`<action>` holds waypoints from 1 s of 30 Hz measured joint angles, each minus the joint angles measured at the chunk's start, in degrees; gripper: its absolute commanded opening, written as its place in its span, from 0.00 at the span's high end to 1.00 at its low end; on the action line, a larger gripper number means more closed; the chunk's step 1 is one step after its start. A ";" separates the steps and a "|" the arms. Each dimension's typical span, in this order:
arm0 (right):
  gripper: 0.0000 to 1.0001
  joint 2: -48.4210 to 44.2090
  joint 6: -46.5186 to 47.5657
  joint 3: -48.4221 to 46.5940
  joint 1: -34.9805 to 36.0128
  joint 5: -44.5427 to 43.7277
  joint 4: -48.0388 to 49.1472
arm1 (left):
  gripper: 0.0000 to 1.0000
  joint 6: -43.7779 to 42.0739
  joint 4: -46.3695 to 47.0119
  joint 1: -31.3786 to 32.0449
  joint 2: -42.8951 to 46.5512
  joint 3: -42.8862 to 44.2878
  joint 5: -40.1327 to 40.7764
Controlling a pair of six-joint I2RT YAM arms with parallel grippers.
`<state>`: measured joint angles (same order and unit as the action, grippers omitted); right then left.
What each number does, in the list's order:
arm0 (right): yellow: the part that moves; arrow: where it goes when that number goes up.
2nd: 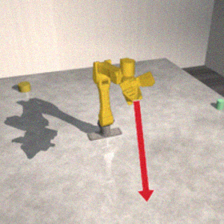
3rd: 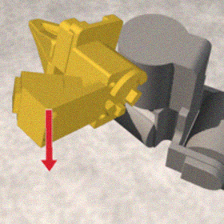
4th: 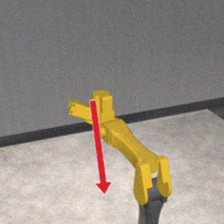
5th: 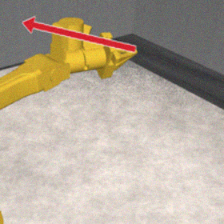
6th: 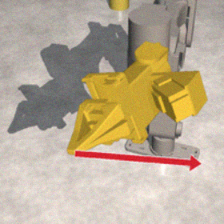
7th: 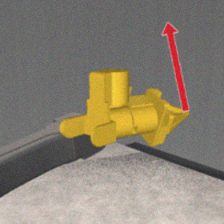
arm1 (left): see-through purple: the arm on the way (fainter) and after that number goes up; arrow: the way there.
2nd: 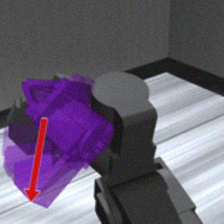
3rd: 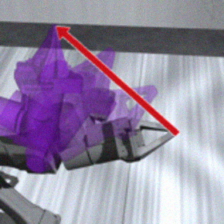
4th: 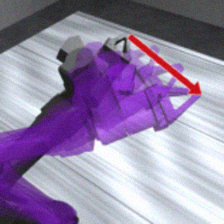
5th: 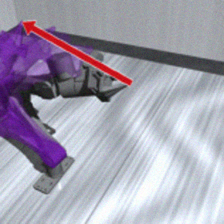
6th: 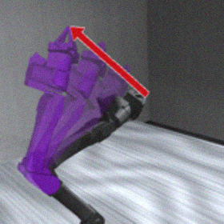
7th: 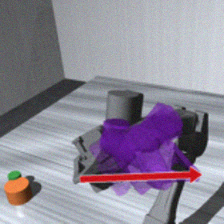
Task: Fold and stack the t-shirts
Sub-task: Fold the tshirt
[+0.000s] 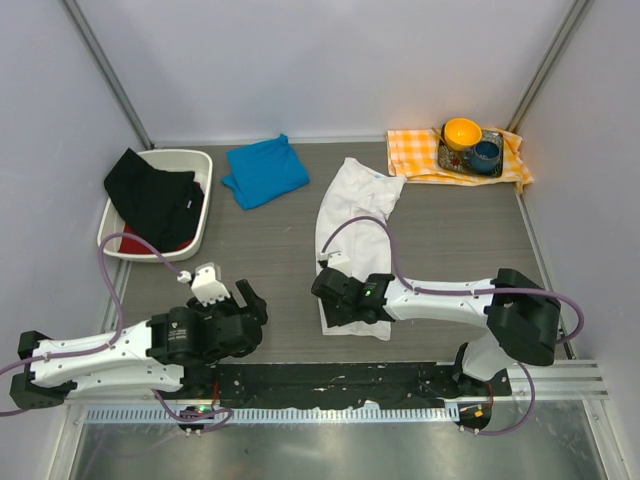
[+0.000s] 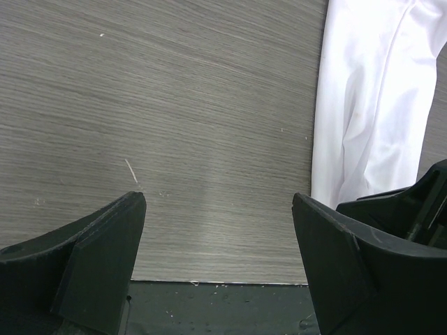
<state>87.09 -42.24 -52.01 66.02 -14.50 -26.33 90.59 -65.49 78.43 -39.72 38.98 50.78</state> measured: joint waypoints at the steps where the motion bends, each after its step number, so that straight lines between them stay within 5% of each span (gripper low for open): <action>1: 0.61 0.31 0.00 0.00 0.02 -0.20 0.11 | 0.09 0.00 0.09 -0.07 0.00 -0.11 -0.02; 14: 0.87 2.95 -0.02 0.00 0.04 -1.95 0.76 | 0.10 0.00 0.26 -0.20 2.67 -2.08 -0.33; 16: 0.99 3.21 -0.02 0.00 0.07 -1.99 0.87 | 0.10 0.00 0.26 -0.20 2.80 -2.25 -0.44; 30: 0.99 -4.04 -1.99 0.09 0.79 -7.41 -2.78 | 0.10 -0.20 0.52 -0.20 2.32 -2.47 -0.46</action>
<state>83.05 -44.23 -51.92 66.81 -21.91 -29.10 90.39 -64.97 78.24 -37.41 36.51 50.33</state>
